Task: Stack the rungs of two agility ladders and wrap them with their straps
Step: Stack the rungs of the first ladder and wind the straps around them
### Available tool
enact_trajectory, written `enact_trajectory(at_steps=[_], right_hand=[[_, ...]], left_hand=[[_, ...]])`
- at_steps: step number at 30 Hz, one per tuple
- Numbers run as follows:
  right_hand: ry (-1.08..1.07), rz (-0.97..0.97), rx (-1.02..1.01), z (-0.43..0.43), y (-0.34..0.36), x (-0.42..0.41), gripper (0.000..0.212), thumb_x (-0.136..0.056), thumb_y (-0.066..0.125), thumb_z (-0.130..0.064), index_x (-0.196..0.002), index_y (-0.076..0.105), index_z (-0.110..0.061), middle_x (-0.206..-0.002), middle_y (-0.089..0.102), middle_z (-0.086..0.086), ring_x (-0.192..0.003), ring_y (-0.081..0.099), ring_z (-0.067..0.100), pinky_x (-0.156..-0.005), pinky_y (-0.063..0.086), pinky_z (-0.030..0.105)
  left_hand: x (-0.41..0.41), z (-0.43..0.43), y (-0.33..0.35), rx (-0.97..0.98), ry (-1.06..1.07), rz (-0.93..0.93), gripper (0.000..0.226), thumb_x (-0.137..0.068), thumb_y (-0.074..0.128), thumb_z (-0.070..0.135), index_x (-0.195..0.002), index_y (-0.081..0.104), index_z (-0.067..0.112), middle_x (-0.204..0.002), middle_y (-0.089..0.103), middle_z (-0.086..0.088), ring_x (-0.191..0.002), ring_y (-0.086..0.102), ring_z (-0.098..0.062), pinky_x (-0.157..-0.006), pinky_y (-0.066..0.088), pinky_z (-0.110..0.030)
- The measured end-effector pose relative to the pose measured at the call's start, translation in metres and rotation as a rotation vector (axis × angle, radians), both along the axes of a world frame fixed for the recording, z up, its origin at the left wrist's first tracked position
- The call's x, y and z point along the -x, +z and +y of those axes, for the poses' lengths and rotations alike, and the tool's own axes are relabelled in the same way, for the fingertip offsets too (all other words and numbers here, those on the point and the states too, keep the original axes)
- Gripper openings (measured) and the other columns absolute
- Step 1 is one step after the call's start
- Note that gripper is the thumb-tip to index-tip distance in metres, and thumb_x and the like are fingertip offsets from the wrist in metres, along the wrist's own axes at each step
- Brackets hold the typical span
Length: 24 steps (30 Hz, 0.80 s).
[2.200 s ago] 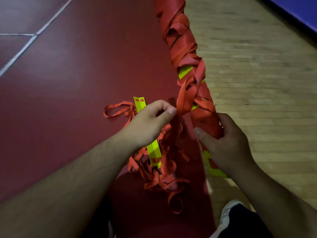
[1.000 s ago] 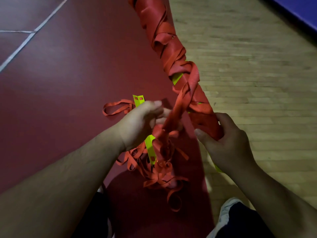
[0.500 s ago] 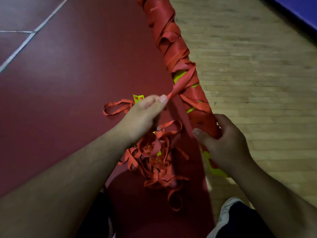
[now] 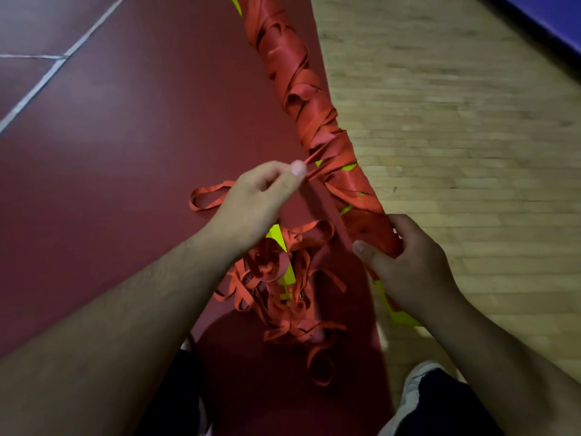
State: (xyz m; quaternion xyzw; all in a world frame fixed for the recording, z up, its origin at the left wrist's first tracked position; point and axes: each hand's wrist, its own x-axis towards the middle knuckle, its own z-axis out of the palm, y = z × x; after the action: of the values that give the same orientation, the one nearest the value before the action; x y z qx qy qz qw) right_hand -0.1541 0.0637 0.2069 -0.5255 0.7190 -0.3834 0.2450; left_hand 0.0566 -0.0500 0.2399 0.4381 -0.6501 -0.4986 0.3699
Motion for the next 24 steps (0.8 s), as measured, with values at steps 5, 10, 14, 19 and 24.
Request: enact_trajectory(at_steps=[5, 10, 14, 19, 24], right_hand=[[0.024, -0.005, -0.02, 0.004, 0.0, -0.003, 0.038, -0.079, 0.08, -0.046, -0.112, 0.062, -0.042, -0.087, 0.068, -0.034, -0.072, 0.066, -0.009, -0.056, 0.045, 0.006], [0.044, -0.031, -0.032, 0.004, 0.001, -0.009, 0.047, -0.068, 0.071, -0.06, -0.111, 0.062, -0.044, -0.09, 0.068, -0.034, -0.075, 0.066, -0.009, -0.059, 0.046, 0.008], [0.099, -0.244, -0.041, 0.005, 0.002, -0.016, 0.035, -0.071, 0.074, -0.05, -0.105, 0.065, -0.051, -0.094, 0.074, -0.022, -0.079, 0.072, -0.001, -0.065, 0.055, 0.016], [0.186, -0.627, -0.12, 0.008, 0.012, -0.026, 0.028, -0.07, 0.078, -0.047, -0.094, 0.071, -0.037, -0.079, 0.075, 0.01, -0.056, 0.069, 0.025, -0.051, 0.052, 0.03], [0.271, -1.018, -0.264, 0.009, 0.022, -0.025, 0.05, -0.066, 0.088, -0.046, -0.096, 0.067, -0.013, -0.074, 0.064, 0.028, -0.048, 0.061, 0.034, -0.049, 0.052, 0.036]], left_hand=[[-0.001, 0.0, -0.008, -0.043, 0.05, -0.103, 0.045, -0.1, 0.049, 0.045, -0.064, 0.072, 0.03, -0.056, 0.053, 0.01, -0.052, 0.044, -0.008, -0.054, 0.036, -0.024], [0.002, -0.003, -0.012, -0.163, 0.085, -0.145, 0.046, -0.104, 0.042, 0.038, -0.067, 0.059, 0.017, -0.051, 0.051, 0.009, -0.052, 0.045, -0.012, -0.065, 0.043, -0.033], [0.005, -0.001, -0.012, -0.102, 0.09, -0.071, 0.032, -0.106, 0.04, 0.031, -0.077, 0.05, 0.02, -0.058, 0.052, 0.007, -0.056, 0.049, -0.015, -0.067, 0.047, -0.033], [0.007, 0.0, -0.013, -0.289, 0.049, 0.179, 0.039, -0.106, 0.035, 0.042, -0.078, 0.049, 0.019, -0.051, 0.049, 0.012, -0.046, 0.041, -0.008, -0.059, 0.049, -0.026], [0.01, 0.004, -0.009, -0.312, -0.074, 0.346, 0.05, -0.088, 0.039, 0.068, -0.086, 0.067, 0.027, -0.081, 0.05, -0.01, -0.037, 0.028, -0.006, -0.052, 0.041, -0.024]])
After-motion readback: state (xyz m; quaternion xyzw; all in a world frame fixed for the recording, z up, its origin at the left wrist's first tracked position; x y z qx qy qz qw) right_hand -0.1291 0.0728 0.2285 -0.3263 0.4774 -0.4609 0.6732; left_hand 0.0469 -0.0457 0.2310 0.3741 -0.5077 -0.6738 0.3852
